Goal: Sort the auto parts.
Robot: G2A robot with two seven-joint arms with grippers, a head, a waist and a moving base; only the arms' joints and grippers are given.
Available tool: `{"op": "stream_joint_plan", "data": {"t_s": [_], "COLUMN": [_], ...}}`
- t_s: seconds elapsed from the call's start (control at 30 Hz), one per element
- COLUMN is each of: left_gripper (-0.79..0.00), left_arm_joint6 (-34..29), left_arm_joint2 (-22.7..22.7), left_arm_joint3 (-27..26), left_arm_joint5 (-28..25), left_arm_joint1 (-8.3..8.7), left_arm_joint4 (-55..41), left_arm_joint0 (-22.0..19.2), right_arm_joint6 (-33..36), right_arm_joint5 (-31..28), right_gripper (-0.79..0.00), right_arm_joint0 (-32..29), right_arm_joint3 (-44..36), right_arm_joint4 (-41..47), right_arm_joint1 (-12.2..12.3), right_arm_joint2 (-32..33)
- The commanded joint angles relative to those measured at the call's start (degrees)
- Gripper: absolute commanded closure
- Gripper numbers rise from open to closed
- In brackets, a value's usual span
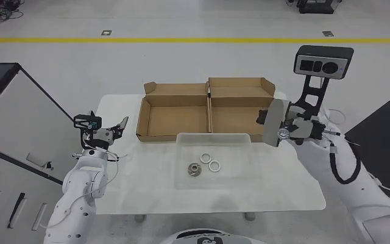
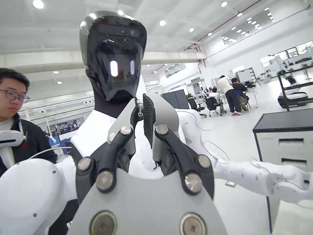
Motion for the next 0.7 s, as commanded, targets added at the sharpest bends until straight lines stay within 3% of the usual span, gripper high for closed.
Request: {"op": "stream_joint_plan", "data": {"t_s": [0.0, 0.67], "left_gripper": [-0.785, -0.785], "left_arm_joint6": [0.0, 0.0], "left_arm_joint2": [0.0, 0.0], "left_arm_joint3": [0.0, 0.0], "left_arm_joint5": [0.0, 0.0], "left_arm_joint1": [0.00, 0.00], "left_arm_joint4": [0.0, 0.0], "left_arm_joint0": [0.0, 0.0], "right_arm_joint6": [0.3, 0.4], "right_arm_joint5": [0.3, 0.4], "right_gripper": [0.000, 0.000], "right_arm_joint0": [-0.6, -1.1], "right_arm_joint3": [-0.4, -0.5], "right_arm_joint4": [1.2, 1.8], "right_arm_joint1": [-0.5, -0.9], "right_arm_joint2": [0.4, 0.8]}}
